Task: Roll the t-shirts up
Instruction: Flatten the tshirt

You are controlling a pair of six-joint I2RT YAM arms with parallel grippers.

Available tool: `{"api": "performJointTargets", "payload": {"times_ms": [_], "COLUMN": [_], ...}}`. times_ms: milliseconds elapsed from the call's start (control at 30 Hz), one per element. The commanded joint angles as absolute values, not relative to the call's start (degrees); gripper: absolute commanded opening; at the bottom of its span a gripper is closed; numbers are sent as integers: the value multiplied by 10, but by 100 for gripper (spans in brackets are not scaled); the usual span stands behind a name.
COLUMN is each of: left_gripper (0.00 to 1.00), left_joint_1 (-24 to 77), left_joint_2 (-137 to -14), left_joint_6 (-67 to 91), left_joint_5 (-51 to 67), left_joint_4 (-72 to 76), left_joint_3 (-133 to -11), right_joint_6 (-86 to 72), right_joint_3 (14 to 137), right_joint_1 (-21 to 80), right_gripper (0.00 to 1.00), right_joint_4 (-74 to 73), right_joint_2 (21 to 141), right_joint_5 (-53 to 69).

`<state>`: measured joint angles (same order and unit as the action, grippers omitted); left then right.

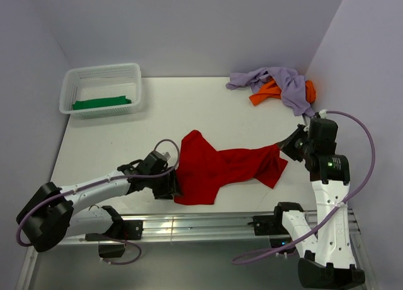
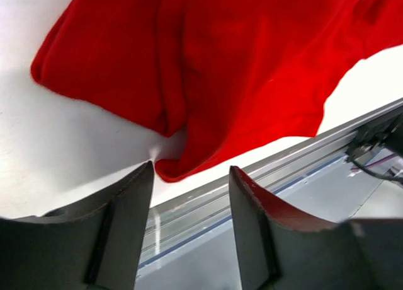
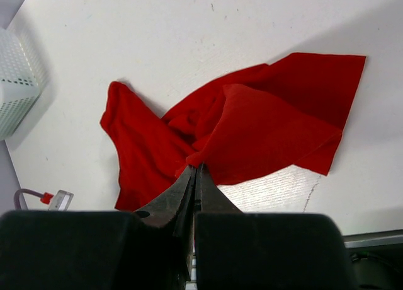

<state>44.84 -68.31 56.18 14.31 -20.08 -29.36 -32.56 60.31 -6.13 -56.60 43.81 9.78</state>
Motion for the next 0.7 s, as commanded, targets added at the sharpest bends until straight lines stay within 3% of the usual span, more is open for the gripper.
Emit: {"api": "performJointTargets", "payload": {"times_ms": [0,267,433,567,633,667], "left_gripper": [58,54,47,32,6,0], "left_joint_1": [454,455,457,459,462,466], "left_joint_2": [-649,-669,-680,-705,-715,-715], "left_joint_6": [541,519,504,496,497,497], "left_joint_5": [147,143,129,131,131,126], "left_joint_4": [-174,-127,-111,-100,-105,-116], "left_joint_3": [-273,-240,-239,-241,-246,-250], "right_joint_6": [-315,-317,-317,-319,-319,-318], "right_joint_3": [599,599,600,599,599,600], "right_joint_1": [-59,-59,-59,-59,-59,-59], "right_gripper": [0,0,0,0,0,0], "right_joint_4": [-551,-552,-555,-555,-555,-557], "right_joint_2": [430,428,427,426,426,426], "right_joint_5": [105,105,105,105,105,105]}}
